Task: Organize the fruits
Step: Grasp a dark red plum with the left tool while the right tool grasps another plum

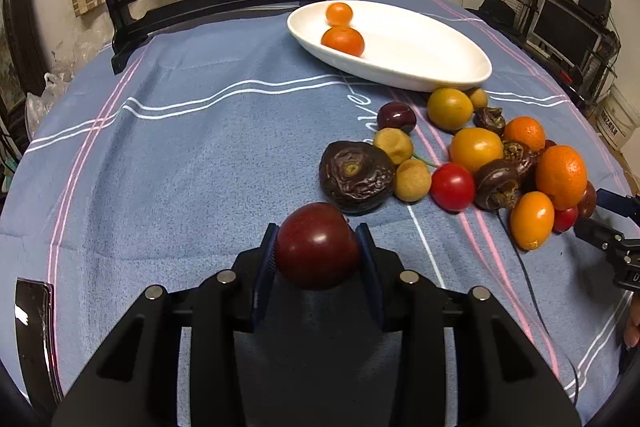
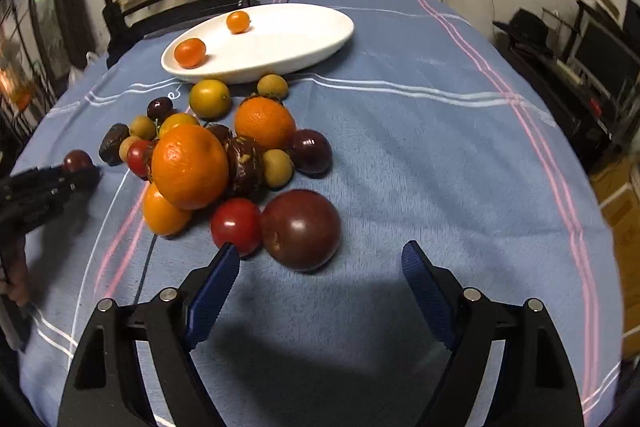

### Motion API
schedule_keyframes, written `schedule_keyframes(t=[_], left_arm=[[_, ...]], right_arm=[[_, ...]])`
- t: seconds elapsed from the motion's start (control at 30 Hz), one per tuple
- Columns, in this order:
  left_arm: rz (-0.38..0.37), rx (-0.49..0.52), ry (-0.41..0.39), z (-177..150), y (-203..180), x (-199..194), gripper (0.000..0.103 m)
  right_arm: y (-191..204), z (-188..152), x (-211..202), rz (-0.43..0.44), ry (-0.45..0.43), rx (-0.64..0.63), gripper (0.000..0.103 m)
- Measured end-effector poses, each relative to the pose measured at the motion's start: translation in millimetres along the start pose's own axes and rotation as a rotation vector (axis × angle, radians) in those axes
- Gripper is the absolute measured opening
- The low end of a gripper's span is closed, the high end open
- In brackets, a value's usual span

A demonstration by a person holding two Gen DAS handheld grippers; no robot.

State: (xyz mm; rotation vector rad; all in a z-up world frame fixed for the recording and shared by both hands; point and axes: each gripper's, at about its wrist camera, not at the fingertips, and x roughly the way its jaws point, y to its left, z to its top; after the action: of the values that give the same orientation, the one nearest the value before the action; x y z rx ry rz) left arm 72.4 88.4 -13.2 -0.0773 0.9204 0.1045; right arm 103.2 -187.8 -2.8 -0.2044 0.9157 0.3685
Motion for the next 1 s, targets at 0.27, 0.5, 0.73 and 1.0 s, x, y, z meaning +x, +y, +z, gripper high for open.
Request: schedule_keyframes(t=[0.27,0.5,0.73,1.0], left_arm=[[-0.010,0.004,0.000,-1,-1,-1,0.038],[-0.024,0.004,0.007,-1,-1,0,0.038],[-0.040,0.015,-0.002,-3,-5,-2,0.038],[-0.088,-0.032,-0.072,13,-4,-32,0.038]], right_arm=[[7,1,2,-0.043,0.018,-0.083,0.063],[7,18,14,-0.047,-0.025,-0.113,0.059],[-4,17,15,0.085,0.000,-0.028,0.041],[-10,34,-27,0.142,-0.107,0.049,0.041]])
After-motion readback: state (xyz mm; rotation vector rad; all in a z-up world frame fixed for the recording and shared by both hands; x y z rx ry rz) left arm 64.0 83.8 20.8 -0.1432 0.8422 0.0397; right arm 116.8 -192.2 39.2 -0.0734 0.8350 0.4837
